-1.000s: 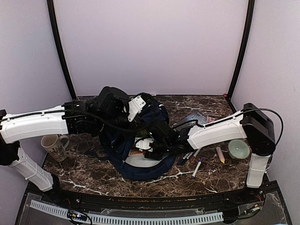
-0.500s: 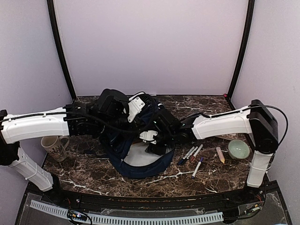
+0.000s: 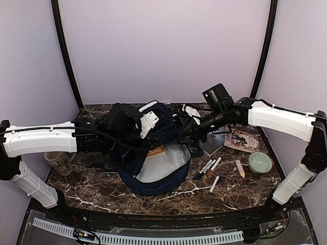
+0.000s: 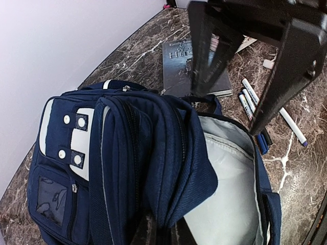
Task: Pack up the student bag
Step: Pass from the left arm to the right
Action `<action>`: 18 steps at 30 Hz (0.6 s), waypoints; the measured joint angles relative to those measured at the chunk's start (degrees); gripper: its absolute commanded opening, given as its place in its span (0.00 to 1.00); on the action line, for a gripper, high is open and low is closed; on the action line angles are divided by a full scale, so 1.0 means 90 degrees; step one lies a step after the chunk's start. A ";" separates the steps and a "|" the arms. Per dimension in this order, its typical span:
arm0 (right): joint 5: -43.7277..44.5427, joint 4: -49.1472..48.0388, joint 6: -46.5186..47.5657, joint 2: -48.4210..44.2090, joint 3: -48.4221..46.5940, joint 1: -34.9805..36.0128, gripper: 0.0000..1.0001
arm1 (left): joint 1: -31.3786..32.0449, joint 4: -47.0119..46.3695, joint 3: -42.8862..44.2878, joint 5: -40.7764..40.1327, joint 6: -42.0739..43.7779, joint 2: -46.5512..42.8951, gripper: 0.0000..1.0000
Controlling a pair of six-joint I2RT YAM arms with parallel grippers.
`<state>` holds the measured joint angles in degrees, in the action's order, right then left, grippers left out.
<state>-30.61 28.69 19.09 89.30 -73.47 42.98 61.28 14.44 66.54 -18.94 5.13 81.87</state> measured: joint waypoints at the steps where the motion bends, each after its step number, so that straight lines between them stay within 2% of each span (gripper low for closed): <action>1: -0.0063 -0.0039 -0.0063 0.0000 -0.0051 -0.0063 0.65 | 0.0000 -0.0029 -0.0034 0.0034 -0.0002 -0.0007 0.00; 6: -0.0520 -0.0573 -0.0401 0.0172 -0.0236 -0.0078 0.79 | 0.0000 -0.0129 -0.0126 0.0136 -0.0032 -0.0015 0.00; 8: -0.0753 -0.0760 -0.0534 0.0413 -0.0304 -0.0068 0.81 | 0.0000 -0.0121 -0.0129 0.0151 -0.0053 -0.0015 0.00; 10: -0.0925 -0.0884 -0.0612 0.0651 -0.0357 -0.0073 0.78 | -0.0007 -0.0109 -0.0163 0.0151 -0.0087 -0.0015 0.00; 14: -0.1049 -0.1049 -0.0682 0.1090 -0.0520 -0.0078 0.63 | -0.0046 -0.0051 -0.0204 0.0158 -0.0126 -0.0015 0.00; 15: -0.1042 -0.1064 -0.0687 0.1158 -0.0561 -0.0075 0.56 | -0.0046 -0.0019 -0.0204 0.0158 -0.0129 -0.0015 0.00; 16: -0.1037 -0.1073 -0.0680 0.1209 -0.0595 -0.0073 0.48 | -0.0046 0.0010 -0.0204 0.0155 -0.0143 -0.0015 0.00; 18: -0.0974 -0.1098 -0.0607 0.1236 -0.0619 -0.0041 0.23 | -0.0046 0.0046 -0.0204 0.0148 -0.0160 -0.0015 0.00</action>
<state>-39.38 18.81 13.63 100.42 -79.05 42.61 60.86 14.85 64.71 -17.61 3.68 81.73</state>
